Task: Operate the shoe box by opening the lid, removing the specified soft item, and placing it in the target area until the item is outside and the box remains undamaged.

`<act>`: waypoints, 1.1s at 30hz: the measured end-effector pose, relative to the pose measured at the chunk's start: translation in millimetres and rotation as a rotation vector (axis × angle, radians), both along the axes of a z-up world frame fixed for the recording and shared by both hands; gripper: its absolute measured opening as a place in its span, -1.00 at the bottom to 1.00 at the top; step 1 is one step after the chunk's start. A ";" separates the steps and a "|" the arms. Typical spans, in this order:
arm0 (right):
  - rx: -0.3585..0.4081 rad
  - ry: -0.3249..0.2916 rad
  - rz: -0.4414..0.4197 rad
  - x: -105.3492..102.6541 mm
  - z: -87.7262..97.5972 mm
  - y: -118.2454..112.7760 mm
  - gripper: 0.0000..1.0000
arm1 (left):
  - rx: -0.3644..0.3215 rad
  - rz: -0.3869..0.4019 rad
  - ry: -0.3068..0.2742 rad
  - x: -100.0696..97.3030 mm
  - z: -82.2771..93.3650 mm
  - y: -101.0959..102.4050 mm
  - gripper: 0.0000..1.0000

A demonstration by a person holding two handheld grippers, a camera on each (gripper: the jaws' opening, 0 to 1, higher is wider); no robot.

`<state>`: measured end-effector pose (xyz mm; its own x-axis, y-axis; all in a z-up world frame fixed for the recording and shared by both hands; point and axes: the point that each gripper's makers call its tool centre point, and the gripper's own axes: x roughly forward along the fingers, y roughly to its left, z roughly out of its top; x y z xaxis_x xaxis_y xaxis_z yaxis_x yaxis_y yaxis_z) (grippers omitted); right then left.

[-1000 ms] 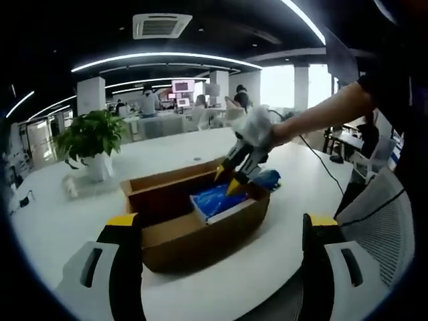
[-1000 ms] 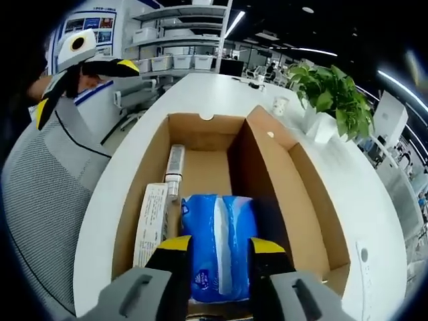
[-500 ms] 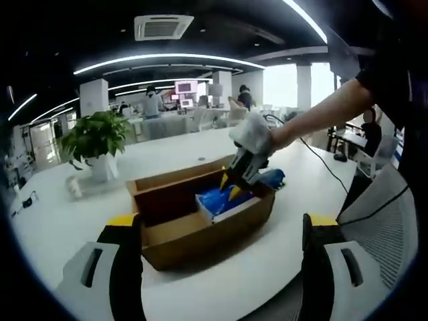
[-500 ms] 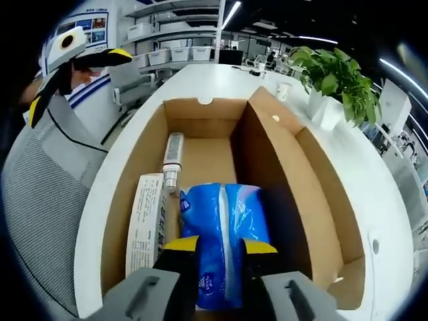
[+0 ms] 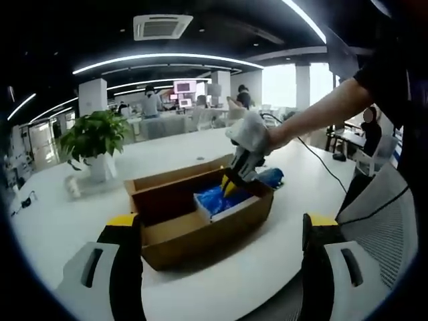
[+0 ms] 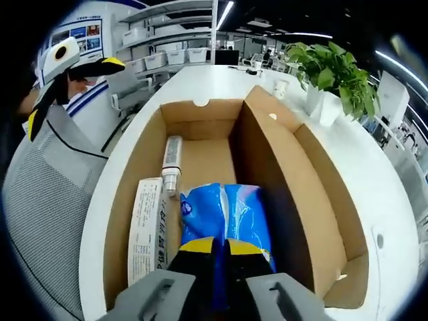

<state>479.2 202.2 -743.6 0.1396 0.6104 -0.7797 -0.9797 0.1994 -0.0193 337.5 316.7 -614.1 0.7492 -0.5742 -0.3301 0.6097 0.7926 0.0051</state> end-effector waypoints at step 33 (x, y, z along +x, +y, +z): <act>0.040 -0.037 0.028 -3.9 30.9 3.5 -1.00 | 0.001 -0.008 0.000 -0.1 -2.4 -2.2 0.98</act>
<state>475.3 205.7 -712.7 0.1506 0.6454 -0.7489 -0.9837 0.1733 -0.0484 337.4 314.5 -616.5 0.7444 -0.5801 -0.3308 0.6164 0.7874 0.0063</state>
